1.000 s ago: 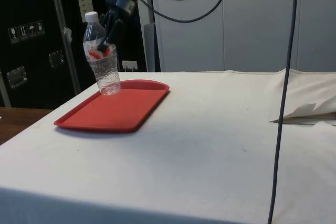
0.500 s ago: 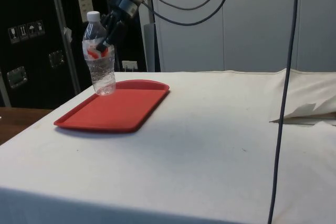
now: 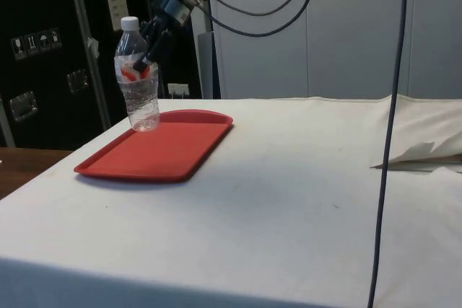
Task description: Place the bottle upright on the tray.
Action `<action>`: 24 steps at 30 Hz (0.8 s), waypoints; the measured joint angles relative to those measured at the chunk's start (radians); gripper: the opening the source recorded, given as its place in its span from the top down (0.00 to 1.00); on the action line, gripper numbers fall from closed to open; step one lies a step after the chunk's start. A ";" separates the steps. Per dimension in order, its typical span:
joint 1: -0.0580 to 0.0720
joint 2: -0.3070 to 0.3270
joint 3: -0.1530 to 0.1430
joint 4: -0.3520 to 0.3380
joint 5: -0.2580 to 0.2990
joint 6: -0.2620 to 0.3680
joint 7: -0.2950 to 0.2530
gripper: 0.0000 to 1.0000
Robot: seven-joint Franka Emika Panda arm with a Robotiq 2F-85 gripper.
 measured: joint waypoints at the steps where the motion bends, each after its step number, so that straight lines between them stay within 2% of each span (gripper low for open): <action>1: -0.001 0.005 -0.004 0.002 0.000 -0.004 0.000 0.66; 7: -0.004 0.029 -0.026 0.023 0.008 -0.038 -0.002 0.66; 24: -0.020 0.133 -0.105 0.109 0.113 -0.187 -0.061 0.66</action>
